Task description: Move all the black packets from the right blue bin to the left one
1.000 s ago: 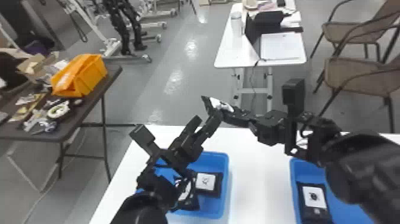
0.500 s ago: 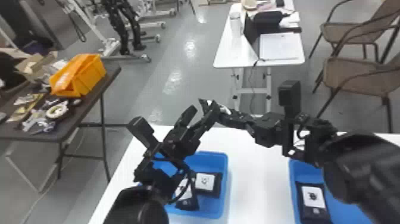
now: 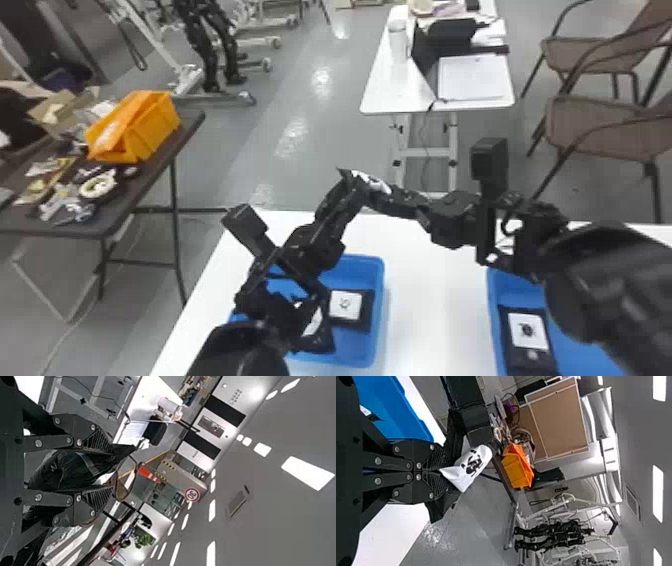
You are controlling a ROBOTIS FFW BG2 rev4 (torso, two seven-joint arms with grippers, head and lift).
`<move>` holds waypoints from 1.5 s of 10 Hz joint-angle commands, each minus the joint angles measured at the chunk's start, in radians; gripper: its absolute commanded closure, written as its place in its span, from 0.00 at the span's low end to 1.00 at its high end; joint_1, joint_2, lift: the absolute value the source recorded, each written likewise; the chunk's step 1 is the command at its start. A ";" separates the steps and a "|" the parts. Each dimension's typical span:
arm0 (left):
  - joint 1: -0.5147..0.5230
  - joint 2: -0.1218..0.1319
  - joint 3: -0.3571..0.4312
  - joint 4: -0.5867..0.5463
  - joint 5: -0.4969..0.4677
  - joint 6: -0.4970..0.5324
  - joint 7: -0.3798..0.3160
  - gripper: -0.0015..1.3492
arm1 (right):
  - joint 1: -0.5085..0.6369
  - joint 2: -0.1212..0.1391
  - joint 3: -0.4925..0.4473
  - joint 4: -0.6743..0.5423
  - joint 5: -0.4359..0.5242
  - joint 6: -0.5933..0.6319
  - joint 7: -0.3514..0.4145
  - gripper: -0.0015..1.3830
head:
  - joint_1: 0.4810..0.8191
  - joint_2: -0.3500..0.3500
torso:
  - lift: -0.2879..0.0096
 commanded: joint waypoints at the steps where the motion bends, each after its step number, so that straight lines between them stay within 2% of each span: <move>1: -0.001 -0.002 0.000 -0.003 0.010 -0.020 0.003 0.16 | 0.000 0.001 -0.001 0.002 -0.003 -0.001 0.000 0.93 | 0.63 0.89 | 0.97; 2: 0.001 -0.004 -0.002 -0.001 0.010 -0.026 0.005 0.05 | 0.000 0.001 0.000 0.002 -0.004 -0.001 0.000 0.93 | 0.63 0.89 | 0.97; 4: -0.002 0.003 -0.011 -0.003 0.016 -0.015 0.005 0.23 | 0.000 0.001 0.000 0.004 -0.004 -0.001 0.000 0.93 | 0.63 0.89 | 0.97; 5: -0.002 0.012 -0.019 -0.003 0.025 -0.007 0.005 0.29 | 0.000 0.001 0.000 0.005 -0.004 -0.001 0.000 0.93 | 0.63 0.89 | 0.97; 7: -0.011 0.029 -0.037 -0.001 0.042 0.010 0.005 0.31 | 0.000 0.001 0.000 0.007 -0.006 -0.001 0.000 0.93 | 0.63 0.88 | 0.97; 8: -0.008 0.029 -0.036 -0.001 0.044 0.007 0.005 0.59 | 0.000 0.001 0.000 0.007 -0.007 -0.001 0.000 0.93 | 0.63 0.87 | 0.97; 9: -0.001 0.026 -0.036 -0.001 0.030 -0.015 0.014 0.94 | 0.000 0.001 0.000 0.007 -0.009 -0.001 0.000 0.93 | 0.63 0.87 | 0.97; 10: 0.003 0.018 -0.036 -0.001 0.036 -0.026 0.017 0.91 | 0.000 0.001 0.000 0.007 -0.009 -0.001 0.000 0.93 | 0.63 0.87 | 0.97; 12: 0.009 0.004 -0.028 0.000 0.051 -0.027 0.017 0.91 | -0.002 0.004 0.000 0.016 -0.010 -0.001 0.000 0.93 | 0.63 0.88 | 0.97; 15: 0.015 0.009 -0.033 0.013 0.074 -0.072 0.015 0.91 | -0.009 0.013 -0.001 0.048 -0.021 -0.030 0.000 0.90 | 0.63 0.88 | 0.97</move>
